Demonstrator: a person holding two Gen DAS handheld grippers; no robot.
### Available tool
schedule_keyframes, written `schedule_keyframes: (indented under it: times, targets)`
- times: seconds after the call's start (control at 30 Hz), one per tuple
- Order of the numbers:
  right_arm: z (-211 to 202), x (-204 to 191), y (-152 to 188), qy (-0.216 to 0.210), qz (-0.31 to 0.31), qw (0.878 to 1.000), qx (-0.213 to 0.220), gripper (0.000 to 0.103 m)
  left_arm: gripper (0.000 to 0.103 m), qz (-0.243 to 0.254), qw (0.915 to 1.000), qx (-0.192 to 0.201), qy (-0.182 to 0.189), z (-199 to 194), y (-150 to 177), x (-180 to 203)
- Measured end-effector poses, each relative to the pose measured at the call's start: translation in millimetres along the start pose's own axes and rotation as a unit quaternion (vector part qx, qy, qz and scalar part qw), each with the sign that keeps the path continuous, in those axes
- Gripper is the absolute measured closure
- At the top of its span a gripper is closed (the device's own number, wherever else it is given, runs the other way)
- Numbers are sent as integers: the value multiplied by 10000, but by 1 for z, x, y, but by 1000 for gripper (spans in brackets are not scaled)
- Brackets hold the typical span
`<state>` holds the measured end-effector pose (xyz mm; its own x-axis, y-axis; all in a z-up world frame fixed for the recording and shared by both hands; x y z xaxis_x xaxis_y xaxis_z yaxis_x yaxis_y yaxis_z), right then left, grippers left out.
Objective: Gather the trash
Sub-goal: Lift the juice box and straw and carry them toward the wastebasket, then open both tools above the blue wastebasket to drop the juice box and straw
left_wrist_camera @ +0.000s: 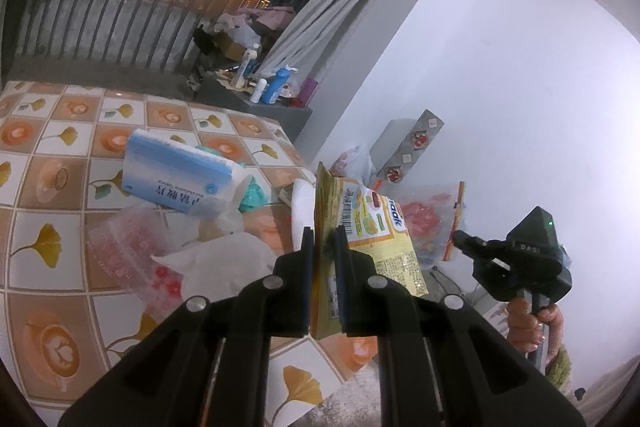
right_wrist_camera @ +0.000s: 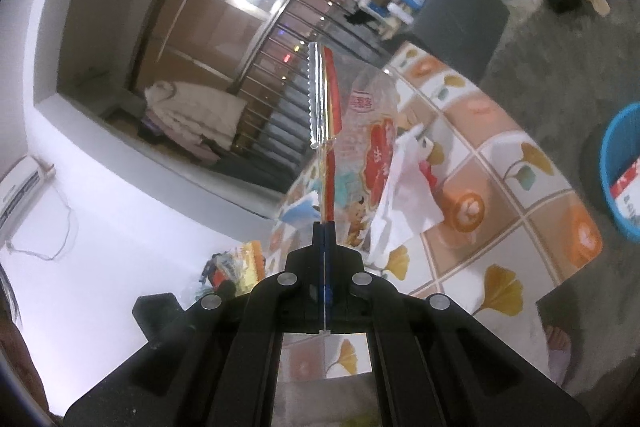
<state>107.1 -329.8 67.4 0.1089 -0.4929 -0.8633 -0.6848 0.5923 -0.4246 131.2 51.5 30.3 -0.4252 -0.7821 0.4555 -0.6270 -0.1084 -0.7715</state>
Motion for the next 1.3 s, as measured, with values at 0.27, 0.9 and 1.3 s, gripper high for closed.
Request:
schedule_keyframes:
  times: [0.27,0.9,1.3]
  targets:
    - [-37,0,-8,-47,-212,9988,437,103,93,277,9995,-74,156,11,-7,31]
    - [-160,117,-9,1132,755,9711,1959,103,93,1951,9654,-1672,439,193,-9,214]
    - [-157,237,2,1807,1995,9466,1773,103,93,3068,9066,-2893,-133,361,60,290]
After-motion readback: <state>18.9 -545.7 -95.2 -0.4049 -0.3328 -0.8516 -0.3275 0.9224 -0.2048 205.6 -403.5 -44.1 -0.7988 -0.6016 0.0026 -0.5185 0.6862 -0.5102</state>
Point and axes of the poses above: each gripper's, at about its wrist camera, not at the fingertips, and z roughly the way its jaws point, x to its right, y to its underside, the point moved 2 cm from there along z, roughly the way its jaws point, and after that the axes turned 6 degrees about -y, right-handed, at the moved point
